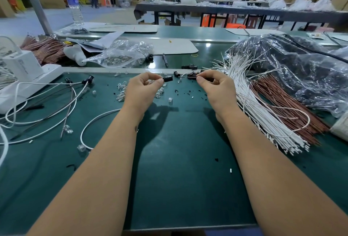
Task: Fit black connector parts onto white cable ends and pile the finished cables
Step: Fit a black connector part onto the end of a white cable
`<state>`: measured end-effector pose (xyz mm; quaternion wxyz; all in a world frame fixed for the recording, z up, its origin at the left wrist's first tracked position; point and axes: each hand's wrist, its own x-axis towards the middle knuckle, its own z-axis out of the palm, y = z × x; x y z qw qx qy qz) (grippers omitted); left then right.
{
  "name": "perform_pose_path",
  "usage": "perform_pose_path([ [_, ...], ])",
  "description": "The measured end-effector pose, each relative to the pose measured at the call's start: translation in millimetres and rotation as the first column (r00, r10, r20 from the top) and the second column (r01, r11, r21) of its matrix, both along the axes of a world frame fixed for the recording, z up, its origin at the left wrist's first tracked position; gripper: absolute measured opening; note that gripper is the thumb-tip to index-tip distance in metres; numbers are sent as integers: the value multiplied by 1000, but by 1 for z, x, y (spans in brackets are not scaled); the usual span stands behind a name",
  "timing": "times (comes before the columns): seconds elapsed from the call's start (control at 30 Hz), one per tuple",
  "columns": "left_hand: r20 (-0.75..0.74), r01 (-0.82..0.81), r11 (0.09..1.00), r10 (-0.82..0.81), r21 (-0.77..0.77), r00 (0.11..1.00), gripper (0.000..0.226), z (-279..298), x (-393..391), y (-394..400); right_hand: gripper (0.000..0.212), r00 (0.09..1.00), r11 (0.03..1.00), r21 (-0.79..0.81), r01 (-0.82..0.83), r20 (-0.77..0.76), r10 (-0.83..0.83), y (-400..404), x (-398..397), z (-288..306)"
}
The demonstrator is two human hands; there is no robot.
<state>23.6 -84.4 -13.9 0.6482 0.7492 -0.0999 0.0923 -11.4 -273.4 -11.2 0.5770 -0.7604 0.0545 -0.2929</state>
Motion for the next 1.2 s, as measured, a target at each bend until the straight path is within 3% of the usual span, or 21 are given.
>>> perform_pose_path([
  [0.23,-4,51,997,-51,58,999,10,1,-2,-2,15,1000,990,-138,-22,-4,22,2,2,0],
  [0.63,20,104,985,-108,141,994,12,4,-9,-9,4,995,929,-364,-69,-97,36,10,-3,-1],
  [1.0,80,97,972,-116,212,990,5,6,-10,-14,37,983,908,-376,-185,-71,171,17,-4,-1],
  [1.2,158,67,952,-119,299,980,4,6,-11,-15,28,979,900,-386,-205,-64,195,20,-5,-3],
])
